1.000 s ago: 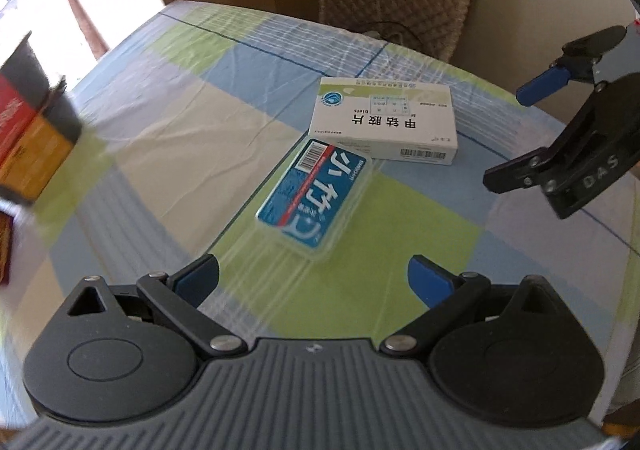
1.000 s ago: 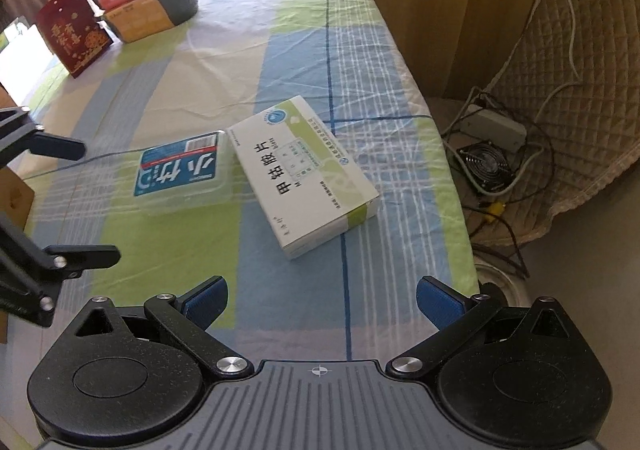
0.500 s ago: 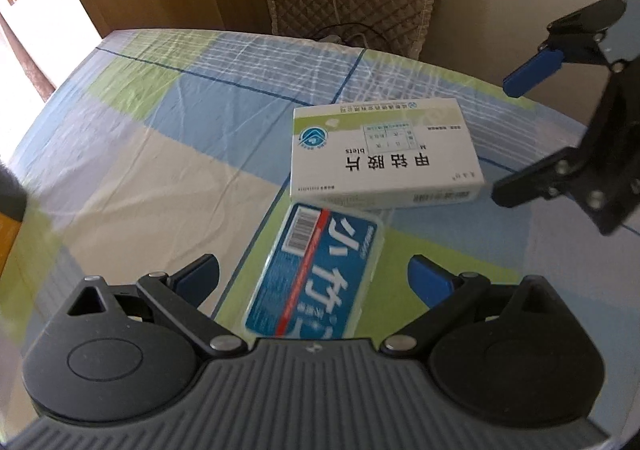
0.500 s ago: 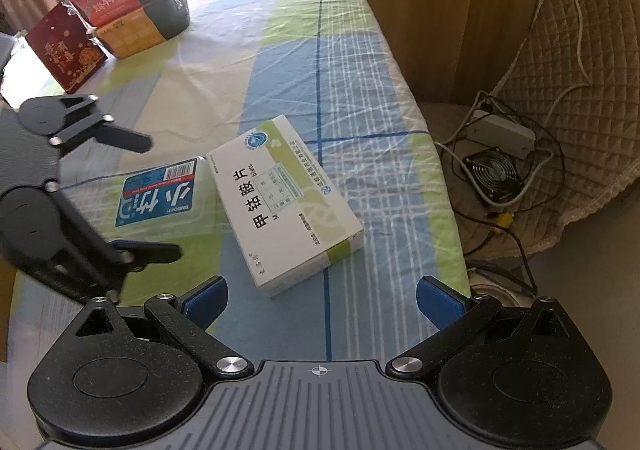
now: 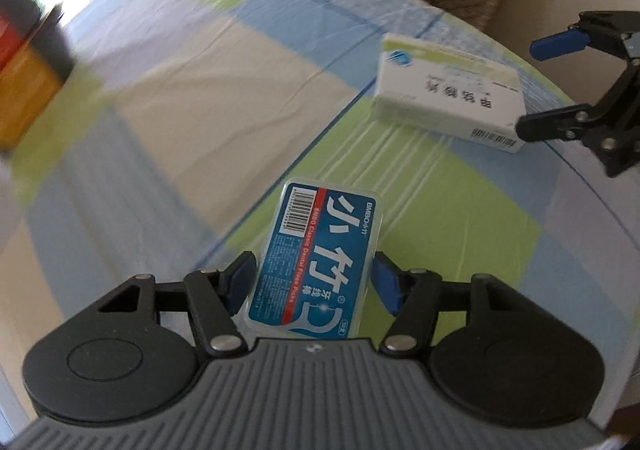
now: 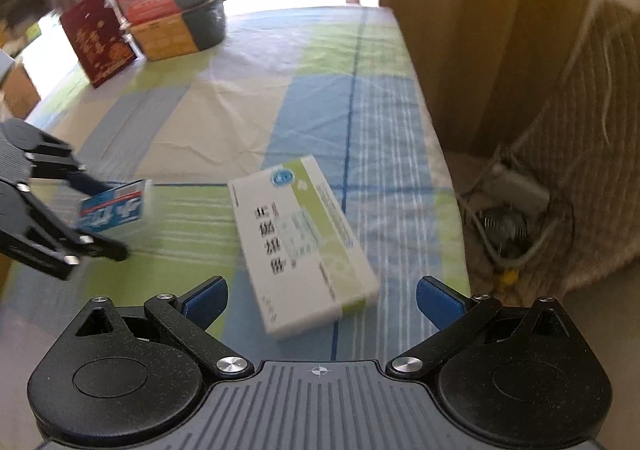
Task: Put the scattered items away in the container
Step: 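Grasp the blue floss pack with the left tool while the right tool grasps the white medicine box, then carry the floss pack with the left tool while the right tool carries the medicine box over the box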
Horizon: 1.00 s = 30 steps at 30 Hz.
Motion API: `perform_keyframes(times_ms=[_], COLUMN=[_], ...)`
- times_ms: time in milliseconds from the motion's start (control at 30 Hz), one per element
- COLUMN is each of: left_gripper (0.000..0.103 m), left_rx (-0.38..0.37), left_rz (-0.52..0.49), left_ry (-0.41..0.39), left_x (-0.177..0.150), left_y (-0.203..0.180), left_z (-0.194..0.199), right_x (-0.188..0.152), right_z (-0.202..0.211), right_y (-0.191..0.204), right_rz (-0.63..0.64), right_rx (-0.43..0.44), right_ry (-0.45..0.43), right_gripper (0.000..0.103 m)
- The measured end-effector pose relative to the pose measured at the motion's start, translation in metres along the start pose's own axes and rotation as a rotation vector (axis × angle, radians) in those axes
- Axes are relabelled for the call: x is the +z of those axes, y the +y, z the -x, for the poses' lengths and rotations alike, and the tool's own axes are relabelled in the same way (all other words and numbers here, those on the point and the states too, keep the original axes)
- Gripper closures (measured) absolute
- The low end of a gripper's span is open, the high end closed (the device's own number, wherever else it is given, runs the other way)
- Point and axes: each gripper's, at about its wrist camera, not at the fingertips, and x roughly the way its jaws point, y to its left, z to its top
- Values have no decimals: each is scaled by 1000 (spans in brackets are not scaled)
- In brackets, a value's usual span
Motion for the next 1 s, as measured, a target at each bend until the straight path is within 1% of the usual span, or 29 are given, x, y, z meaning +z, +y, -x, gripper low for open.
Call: perform_keyframes(times_ms=[67,167,233,367,400,433,467,567,633,733,833,933,1000], left_gripper=[44,45,41,42,43,46,48,49,49,49,49,49,49], left_rx=[-1,-21,-30,-45,-39,-23,-12,1,-12,-42,-50,-66,-73], left_rz=[31,79,100,135,130,111,99,93,132,200,237,280,306], left_ry=[8,17,17,13,7,0,-3,-7,1,4,-28,-63,-84], left_x=[-7,-12,-11,-8,-7,-7,-8,-11,-13,-20,-27,-35,-42], left_y=[2,6,8,11,10,7,5,3,4,4,0,-3,-6], left_z=[4,5,3,-2,-3,-3,-3,-1,1,9,27,50,68], right_x=[7,15,16,15,14,13,13,8,2,-9,-15,-22,-27], right_z=[-10,-28,-38,-50,-52,-51,-50,-45,-39,-25,-8,11,21], right_y=[3,5,6,6,6,7,9,14,19,24,25,24,23], right_rz=[39,61,64,52,49,58,72,55,16,-111,-246,-384,-484], right_rx=[14,34,36,23,23,9,-11,-26,-12,54,112,152,194], right_ry=[6,47,70,85,89,86,82,111,132,164,181,180,175], right_gripper=[0,0,0,0,14,22,27,29,29,29,29,30,30])
